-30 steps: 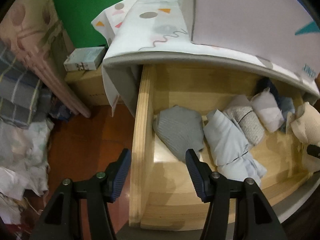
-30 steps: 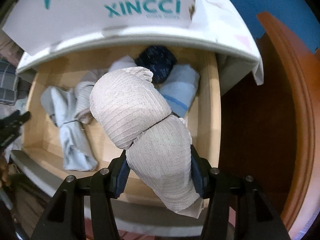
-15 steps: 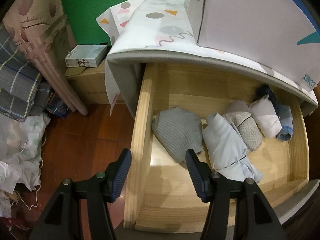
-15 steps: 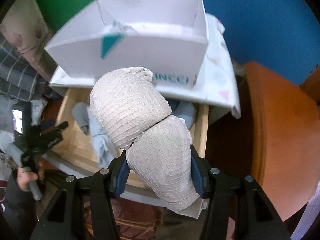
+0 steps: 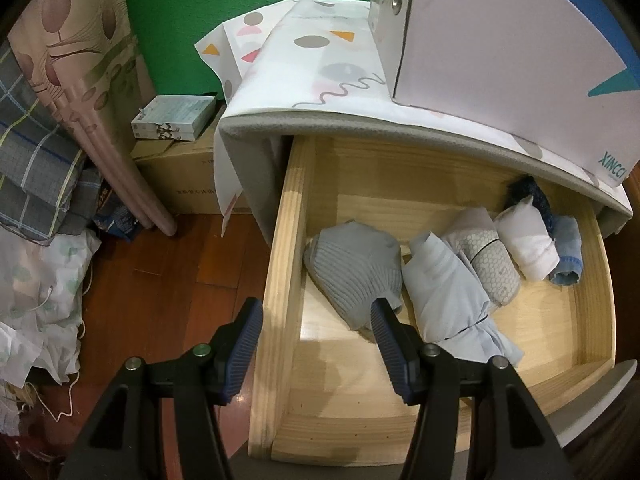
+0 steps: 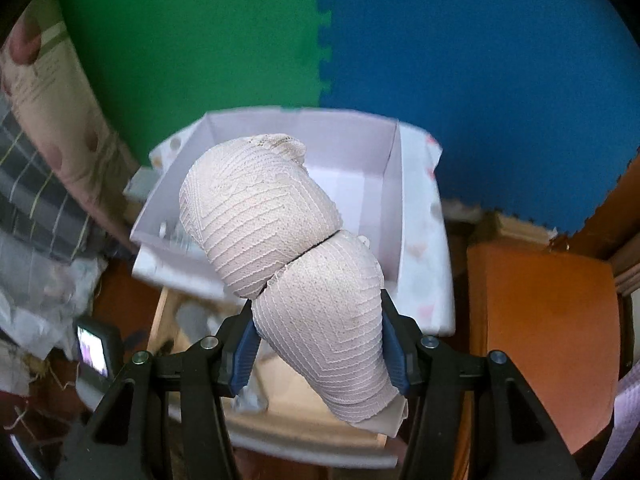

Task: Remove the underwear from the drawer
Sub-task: 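Carry the beige bra into the white box and open the right tool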

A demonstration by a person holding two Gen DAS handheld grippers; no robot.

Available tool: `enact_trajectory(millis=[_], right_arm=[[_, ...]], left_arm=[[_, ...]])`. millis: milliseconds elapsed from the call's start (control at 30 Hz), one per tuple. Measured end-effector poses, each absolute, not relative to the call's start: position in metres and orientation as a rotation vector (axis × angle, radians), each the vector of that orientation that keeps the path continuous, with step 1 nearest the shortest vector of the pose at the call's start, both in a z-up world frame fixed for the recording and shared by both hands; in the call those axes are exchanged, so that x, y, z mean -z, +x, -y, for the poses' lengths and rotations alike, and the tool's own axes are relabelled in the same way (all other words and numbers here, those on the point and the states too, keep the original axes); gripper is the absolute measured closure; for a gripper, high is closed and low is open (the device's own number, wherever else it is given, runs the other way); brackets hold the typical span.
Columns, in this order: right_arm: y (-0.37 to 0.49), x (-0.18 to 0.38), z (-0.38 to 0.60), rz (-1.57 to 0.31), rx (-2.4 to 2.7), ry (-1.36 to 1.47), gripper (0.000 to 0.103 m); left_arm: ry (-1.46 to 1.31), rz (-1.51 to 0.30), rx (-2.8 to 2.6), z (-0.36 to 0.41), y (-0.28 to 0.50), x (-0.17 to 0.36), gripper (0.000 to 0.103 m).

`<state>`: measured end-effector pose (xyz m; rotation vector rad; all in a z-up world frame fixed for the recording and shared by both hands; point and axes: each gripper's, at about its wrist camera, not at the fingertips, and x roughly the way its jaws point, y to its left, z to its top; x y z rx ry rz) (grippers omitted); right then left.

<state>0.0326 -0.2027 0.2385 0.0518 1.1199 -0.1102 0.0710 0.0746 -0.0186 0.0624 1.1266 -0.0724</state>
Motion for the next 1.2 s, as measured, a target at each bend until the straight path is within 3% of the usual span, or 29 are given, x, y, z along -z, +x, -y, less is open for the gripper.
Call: enact_trajectory(millis=[200,733,1200], right_arm=[[0.085,-0.23,0.204,-1.157,0.153,0.001,0.053],[0.15,-0.132,0.204,-1.313,0.176,-0.006,0.049],[0.142,-0.141,0.213,-1.291,0.191,0.018,0.043]], left_arm=[[0.067,-1.138,0.072,-0.073,0.071,0.021,0.045],[0.067,-1.145,0.078,-0.071,0.07,0.022,0.045],[0.076,-1.162,0.078,-0.069,0.072,0.025,0.045]])
